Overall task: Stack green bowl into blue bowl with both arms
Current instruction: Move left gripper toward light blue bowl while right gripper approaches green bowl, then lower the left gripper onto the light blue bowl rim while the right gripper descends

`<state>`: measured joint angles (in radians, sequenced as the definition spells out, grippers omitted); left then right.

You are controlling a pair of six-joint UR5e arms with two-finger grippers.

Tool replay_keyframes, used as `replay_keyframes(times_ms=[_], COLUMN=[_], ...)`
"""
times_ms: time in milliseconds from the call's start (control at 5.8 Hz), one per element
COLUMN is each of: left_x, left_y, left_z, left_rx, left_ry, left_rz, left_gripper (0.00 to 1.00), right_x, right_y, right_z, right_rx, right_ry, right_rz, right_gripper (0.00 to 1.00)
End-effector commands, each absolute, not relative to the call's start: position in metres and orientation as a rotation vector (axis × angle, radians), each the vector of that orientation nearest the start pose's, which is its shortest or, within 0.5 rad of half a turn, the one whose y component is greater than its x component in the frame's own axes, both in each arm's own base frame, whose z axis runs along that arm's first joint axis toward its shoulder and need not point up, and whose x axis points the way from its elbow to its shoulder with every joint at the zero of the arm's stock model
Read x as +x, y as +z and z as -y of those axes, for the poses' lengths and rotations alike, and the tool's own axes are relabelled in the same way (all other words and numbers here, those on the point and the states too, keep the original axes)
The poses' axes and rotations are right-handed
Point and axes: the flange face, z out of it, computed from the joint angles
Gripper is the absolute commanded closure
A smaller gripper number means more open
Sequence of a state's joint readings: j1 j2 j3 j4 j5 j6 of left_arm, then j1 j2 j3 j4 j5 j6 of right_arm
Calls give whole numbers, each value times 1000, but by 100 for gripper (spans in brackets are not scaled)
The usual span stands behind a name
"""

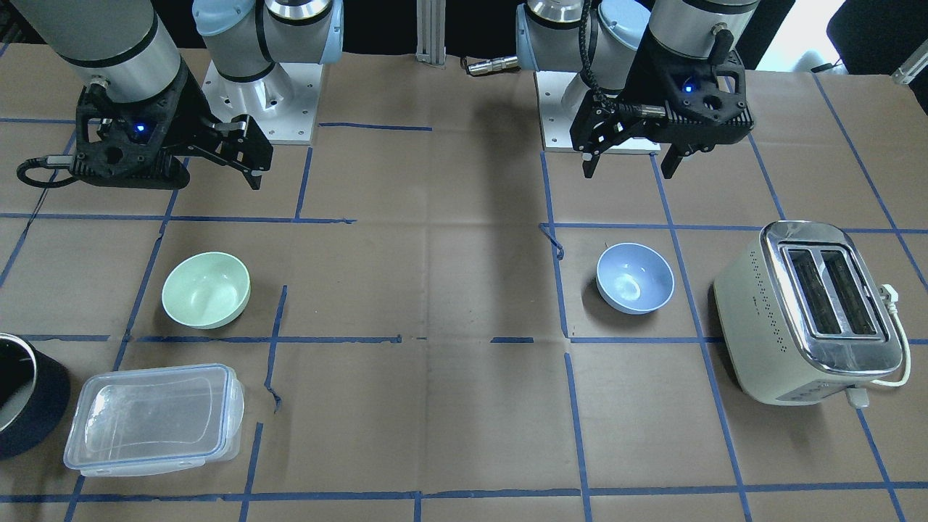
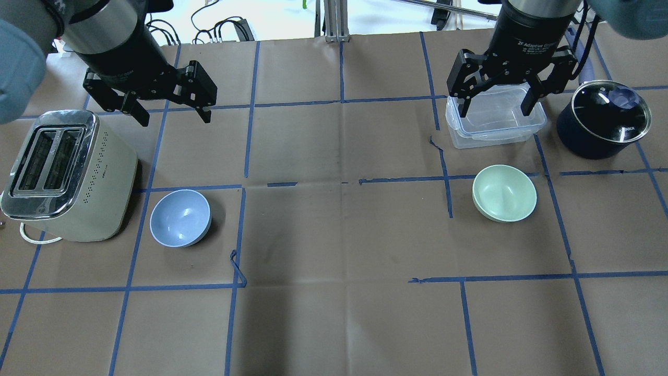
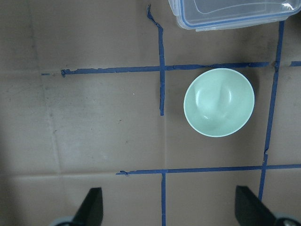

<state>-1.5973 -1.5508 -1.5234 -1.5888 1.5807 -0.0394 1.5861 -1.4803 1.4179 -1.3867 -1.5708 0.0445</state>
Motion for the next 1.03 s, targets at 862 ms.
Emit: replay_keyframes(times_ms=[862], left_x=[-104], left_y=[306], left_z=[486], left_rx=[-7], left_ry=[66], left_rz=[-3131], left_gripper=[2], right_x=[-71], right_y=[414], right_z=[492], right_rx=[-129], right_ry=[173], right_rz=[-3093], right_gripper=[0])
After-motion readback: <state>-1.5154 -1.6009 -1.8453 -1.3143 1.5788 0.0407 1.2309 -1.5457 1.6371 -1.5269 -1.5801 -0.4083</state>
